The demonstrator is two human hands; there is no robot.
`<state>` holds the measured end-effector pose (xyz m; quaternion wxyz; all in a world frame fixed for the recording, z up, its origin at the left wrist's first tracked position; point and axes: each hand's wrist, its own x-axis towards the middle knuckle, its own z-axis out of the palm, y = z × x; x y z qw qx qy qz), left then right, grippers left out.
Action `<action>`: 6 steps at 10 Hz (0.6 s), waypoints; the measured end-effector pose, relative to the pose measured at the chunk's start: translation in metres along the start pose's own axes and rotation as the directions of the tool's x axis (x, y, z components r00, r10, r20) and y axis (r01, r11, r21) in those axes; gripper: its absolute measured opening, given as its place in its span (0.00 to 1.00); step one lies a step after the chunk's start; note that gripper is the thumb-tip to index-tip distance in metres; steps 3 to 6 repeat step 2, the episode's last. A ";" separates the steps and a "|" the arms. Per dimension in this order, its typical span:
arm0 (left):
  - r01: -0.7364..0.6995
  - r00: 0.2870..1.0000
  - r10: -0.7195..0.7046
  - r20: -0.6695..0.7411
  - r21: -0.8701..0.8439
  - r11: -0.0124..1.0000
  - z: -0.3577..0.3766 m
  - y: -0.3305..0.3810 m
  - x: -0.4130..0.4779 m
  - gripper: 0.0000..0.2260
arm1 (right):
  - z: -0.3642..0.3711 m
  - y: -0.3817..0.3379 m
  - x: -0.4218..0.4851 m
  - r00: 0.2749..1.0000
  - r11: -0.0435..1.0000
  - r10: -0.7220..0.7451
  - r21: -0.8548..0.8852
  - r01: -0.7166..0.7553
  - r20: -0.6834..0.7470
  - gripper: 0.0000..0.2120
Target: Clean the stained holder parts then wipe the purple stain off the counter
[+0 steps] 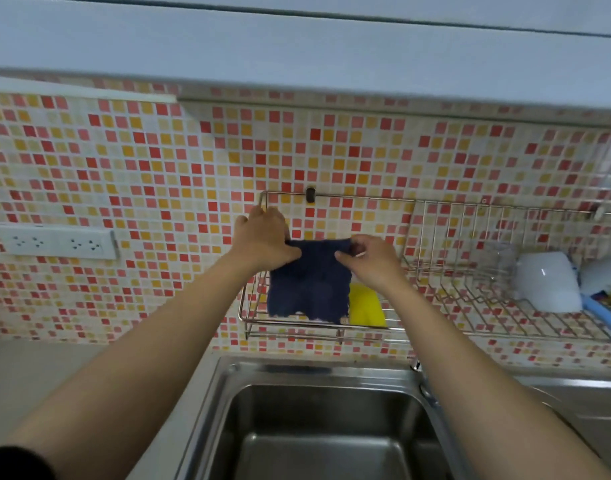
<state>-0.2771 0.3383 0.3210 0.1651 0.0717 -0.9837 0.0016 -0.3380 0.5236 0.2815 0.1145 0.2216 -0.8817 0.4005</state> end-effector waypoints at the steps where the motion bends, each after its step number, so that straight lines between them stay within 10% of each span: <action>1: 0.018 0.997 -0.030 0.069 0.163 0.987 0.027 0.009 0.011 0.22 | 0.019 0.006 0.010 0.993 0.966 0.046 -0.257 -0.017 0.106 0.07; 6: -0.010 0.996 -0.006 0.086 0.178 0.984 0.037 0.011 0.013 0.28 | 0.024 0.007 0.015 0.984 0.952 0.130 -0.294 -0.090 0.120 0.19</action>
